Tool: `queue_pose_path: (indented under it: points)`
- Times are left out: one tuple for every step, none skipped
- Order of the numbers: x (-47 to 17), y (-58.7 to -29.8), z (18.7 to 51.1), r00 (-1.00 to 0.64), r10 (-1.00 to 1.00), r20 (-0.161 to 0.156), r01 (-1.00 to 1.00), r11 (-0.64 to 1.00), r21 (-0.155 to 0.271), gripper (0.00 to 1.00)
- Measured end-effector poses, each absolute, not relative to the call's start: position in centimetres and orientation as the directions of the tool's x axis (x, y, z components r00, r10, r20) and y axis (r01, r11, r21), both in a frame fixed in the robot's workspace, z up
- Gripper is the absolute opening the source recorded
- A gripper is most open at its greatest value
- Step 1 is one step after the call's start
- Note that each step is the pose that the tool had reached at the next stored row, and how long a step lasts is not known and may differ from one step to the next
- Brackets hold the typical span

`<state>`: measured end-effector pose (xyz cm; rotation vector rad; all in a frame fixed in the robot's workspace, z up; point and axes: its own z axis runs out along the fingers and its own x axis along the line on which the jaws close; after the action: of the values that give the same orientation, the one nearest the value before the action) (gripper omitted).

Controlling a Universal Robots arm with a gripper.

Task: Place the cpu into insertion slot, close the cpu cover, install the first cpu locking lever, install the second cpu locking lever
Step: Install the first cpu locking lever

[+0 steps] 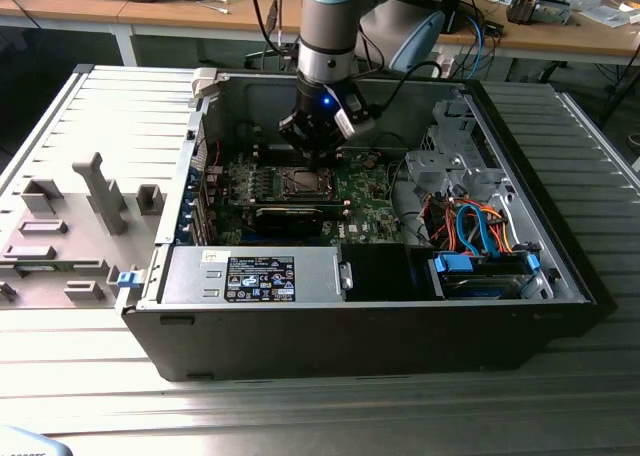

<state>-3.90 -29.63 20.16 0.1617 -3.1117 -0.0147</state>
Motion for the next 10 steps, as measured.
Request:
queue_pose_path:
  points:
    - [-3.87, -29.62, 20.15, -0.994, -0.105, 0.025, -0.104, 0.994, 0.011, 0.11]
    - [-3.84, -29.59, 20.15, -0.994, -0.106, 0.025, -0.106, 0.994, 0.012, 0.11]
    - [-3.82, -29.53, 20.13, -0.994, -0.108, 0.024, -0.107, 0.994, 0.013, 0.11]
    - [-3.80, -29.42, 20.14, -0.993, -0.111, 0.024, -0.111, 0.994, 0.013, 0.11]
    - [-3.79, -29.36, 20.14, -0.993, -0.113, 0.024, -0.113, 0.993, 0.013, 0.11]
    - [-3.79, -29.32, 20.15, -0.993, -0.115, 0.025, -0.115, 0.993, 0.013, 0.11]
    - [-3.79, -29.31, 20.18, -0.993, -0.116, 0.024, -0.116, 0.993, 0.014, 0.11]
    - [-3.78, -29.30, 20.27, -0.993, -0.117, 0.024, -0.116, 0.993, 0.014, 0.11]
    - [-3.78, -29.29, 20.38, -0.993, -0.117, 0.024, -0.116, 0.993, 0.014, 0.11]
    - [-3.79, -29.30, 20.59, -0.993, -0.116, 0.024, -0.116, 0.993, 0.014, 0.11]
